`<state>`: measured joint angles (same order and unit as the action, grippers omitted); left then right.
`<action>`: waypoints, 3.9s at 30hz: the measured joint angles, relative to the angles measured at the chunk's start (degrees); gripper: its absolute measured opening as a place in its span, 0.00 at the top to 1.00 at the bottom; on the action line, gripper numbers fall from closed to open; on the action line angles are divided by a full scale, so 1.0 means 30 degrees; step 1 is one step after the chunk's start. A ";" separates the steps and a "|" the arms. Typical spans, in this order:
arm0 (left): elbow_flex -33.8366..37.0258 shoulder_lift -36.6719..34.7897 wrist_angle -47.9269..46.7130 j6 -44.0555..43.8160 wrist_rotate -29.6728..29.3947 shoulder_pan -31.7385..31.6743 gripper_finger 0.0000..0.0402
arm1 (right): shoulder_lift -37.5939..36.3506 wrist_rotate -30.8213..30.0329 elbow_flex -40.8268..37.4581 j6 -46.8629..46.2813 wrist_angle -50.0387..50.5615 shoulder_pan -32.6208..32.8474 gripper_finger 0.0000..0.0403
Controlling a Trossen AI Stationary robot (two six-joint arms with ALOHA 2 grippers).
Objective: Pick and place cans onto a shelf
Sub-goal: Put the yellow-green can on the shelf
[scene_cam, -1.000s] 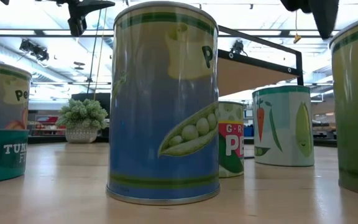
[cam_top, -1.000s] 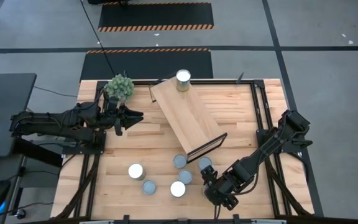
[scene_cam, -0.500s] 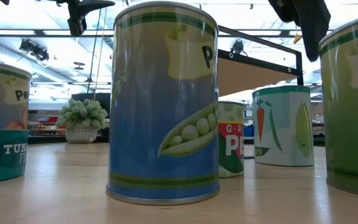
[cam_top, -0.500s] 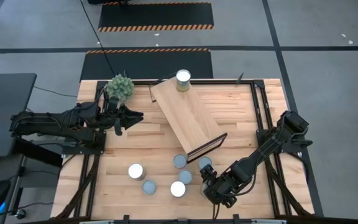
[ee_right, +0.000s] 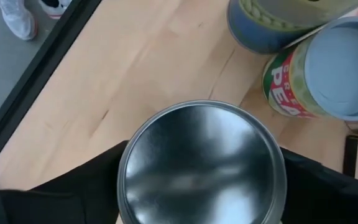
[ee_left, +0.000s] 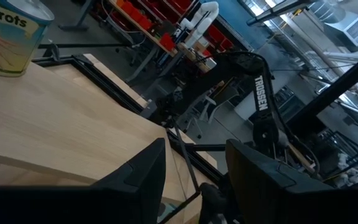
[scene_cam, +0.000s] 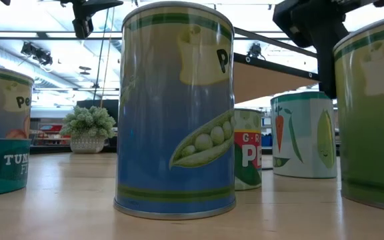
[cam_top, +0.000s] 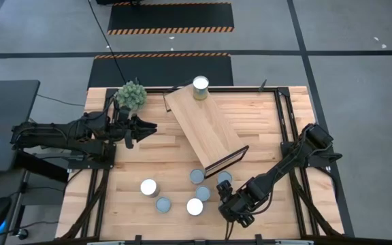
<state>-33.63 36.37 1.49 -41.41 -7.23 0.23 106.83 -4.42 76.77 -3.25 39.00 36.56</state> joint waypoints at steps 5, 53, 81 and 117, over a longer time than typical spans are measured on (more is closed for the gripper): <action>0.0000 0.0003 0.0020 0.0000 0.0000 0.0000 0.57 | -0.0004 0.0105 0.0000 -0.0629 0.0007 -0.0150 0.21; 0.0000 0.0000 0.0088 0.4643 -0.7010 -0.0022 0.57 | -0.6204 -0.2048 0.6153 -0.2523 0.5238 -1.4931 0.20; 0.0000 -0.0003 0.0104 0.5036 -0.8092 -0.0015 0.57 | -0.0167 0.2051 1.1897 0.7123 1.0089 -1.9600 0.17; 0.0000 -0.0005 0.0133 0.4873 -0.7997 -0.0007 0.57 | -0.0386 -0.1868 1.1876 0.7592 0.9545 -1.9105 0.03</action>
<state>-33.63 36.36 1.89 -26.79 -31.22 0.21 105.67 -10.02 112.40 19.53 67.64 -20.75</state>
